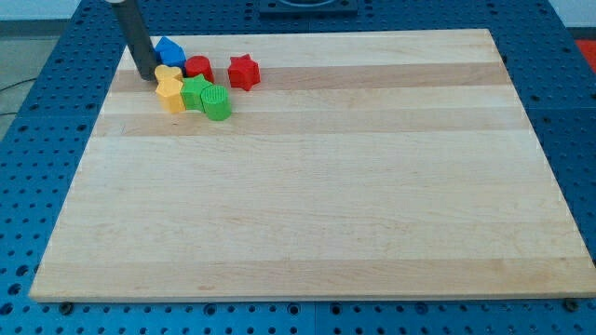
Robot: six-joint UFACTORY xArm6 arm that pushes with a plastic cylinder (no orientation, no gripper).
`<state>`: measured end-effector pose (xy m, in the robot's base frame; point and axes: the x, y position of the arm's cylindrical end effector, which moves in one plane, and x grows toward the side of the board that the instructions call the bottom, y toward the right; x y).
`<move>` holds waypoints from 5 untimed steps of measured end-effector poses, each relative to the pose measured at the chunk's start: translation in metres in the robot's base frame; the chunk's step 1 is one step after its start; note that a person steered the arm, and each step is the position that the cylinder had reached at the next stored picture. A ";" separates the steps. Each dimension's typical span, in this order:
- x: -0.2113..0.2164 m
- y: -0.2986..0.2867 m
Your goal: Push the green blocks towards the center
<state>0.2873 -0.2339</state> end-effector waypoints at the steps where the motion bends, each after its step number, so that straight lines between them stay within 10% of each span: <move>1: 0.028 -0.001; 5: 0.039 -0.046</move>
<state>0.3262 -0.2796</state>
